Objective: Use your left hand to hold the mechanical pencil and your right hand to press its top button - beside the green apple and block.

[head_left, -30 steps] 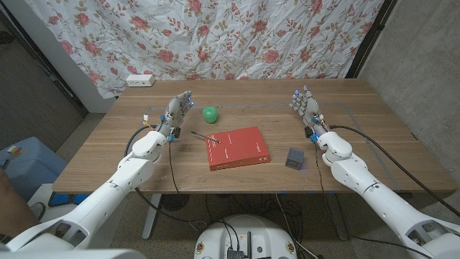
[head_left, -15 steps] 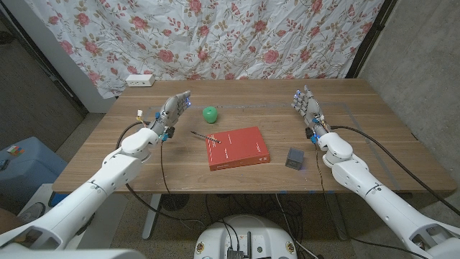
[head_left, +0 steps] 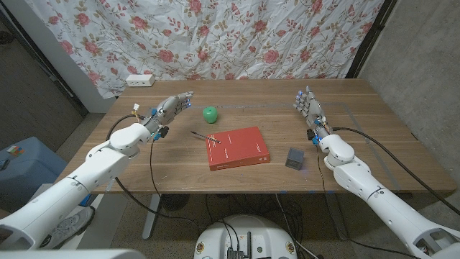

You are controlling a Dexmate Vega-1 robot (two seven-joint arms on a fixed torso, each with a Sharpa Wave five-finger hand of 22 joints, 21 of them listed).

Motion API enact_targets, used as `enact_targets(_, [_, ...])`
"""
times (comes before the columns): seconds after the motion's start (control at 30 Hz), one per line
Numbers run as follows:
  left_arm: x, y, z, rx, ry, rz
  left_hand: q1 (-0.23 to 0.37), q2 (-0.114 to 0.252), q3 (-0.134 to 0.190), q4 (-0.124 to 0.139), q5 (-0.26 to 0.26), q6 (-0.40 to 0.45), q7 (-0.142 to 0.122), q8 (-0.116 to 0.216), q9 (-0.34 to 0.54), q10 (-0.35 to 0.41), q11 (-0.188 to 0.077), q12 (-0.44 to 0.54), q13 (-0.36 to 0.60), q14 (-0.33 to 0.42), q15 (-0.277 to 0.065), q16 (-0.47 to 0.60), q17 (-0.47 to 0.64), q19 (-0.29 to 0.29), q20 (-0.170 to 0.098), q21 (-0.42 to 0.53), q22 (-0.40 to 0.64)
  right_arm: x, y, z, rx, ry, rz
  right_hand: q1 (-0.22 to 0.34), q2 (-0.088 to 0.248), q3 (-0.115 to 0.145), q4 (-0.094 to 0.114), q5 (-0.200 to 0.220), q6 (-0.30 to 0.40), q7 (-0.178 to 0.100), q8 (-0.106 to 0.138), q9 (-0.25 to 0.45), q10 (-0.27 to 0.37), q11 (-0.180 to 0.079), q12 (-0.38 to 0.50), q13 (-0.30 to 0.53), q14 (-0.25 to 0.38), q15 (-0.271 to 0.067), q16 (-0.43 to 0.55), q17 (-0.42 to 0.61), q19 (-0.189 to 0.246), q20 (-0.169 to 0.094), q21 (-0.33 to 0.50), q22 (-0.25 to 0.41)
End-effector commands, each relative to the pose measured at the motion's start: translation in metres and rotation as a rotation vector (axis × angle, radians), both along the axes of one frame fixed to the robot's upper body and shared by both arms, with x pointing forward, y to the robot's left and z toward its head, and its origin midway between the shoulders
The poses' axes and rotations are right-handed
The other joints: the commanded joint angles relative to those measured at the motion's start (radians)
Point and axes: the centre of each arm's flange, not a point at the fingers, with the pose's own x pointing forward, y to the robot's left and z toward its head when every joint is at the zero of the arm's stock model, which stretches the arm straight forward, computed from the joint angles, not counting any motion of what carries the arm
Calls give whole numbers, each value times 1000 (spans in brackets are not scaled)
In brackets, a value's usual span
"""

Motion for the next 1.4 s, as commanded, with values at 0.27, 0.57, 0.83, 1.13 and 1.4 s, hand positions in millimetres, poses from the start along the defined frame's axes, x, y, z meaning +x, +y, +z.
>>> enact_targets(0.27, [-27, -4, 10, 313, -69, 137, 100, -58, -9, -10, 0, 73, -40, 23, 3, 72, -41, 7, 3, 44, -118, 4, 3, 67, -115, 3, 1, -7, -8, -1, -12, -22, -6, 10, 5, 6, -3, 4, 5, 2, 3, 4, -5, 3, 6, 0, 4, 0, 3, -4, 1, -2, 1, 3])
enact_targets(0.57, [-40, -10, 21, 484, -86, 211, 157, -90, -15, -8, 2, 113, -47, 32, 4, 110, -49, 8, 3, 61, -119, 3, 3, 81, -123, -2, 1, -12, -10, -5, -9, -16, -12, 9, 6, 8, -4, 3, 4, 2, 2, 4, -5, 4, 6, -1, 3, 0, 3, -8, 1, 0, 2, 3])
enact_targets(0.83, [-44, -12, 37, 632, -59, 202, 209, -120, -23, -7, 3, 152, -64, 40, 4, 133, -67, 4, 3, 56, -132, -2, 4, 66, -131, -11, 1, -12, -9, -6, -4, -12, -15, 8, 7, 10, -5, 3, 5, 2, 3, 4, -6, 4, 6, -1, 3, 4, 3, -12, 0, 1, 3, 3])
enact_targets(1.13, [-46, -10, 53, 802, -49, 248, 256, -155, -32, -7, 5, 179, -79, 44, 4, 161, -85, 3, 3, 61, -147, 0, 4, 64, -138, -10, 1, -6, -7, -3, -6, -9, -28, 5, 8, 11, -5, 3, 7, 3, 3, 4, -5, 4, 6, -1, 3, 5, 3, -15, 1, 2, 4, 3])
enact_targets(1.4, [-45, -11, 66, 932, -68, 302, 315, -193, -42, -6, 4, 203, -104, 46, 4, 177, -90, -1, 4, 76, -162, 1, 4, 76, -143, -7, 1, -2, -6, -3, 4, -5, -34, 3, 8, 12, -6, 3, 8, 2, 3, 4, -5, 4, 7, -1, 3, 5, 3, -19, 0, 3, 5, 3])
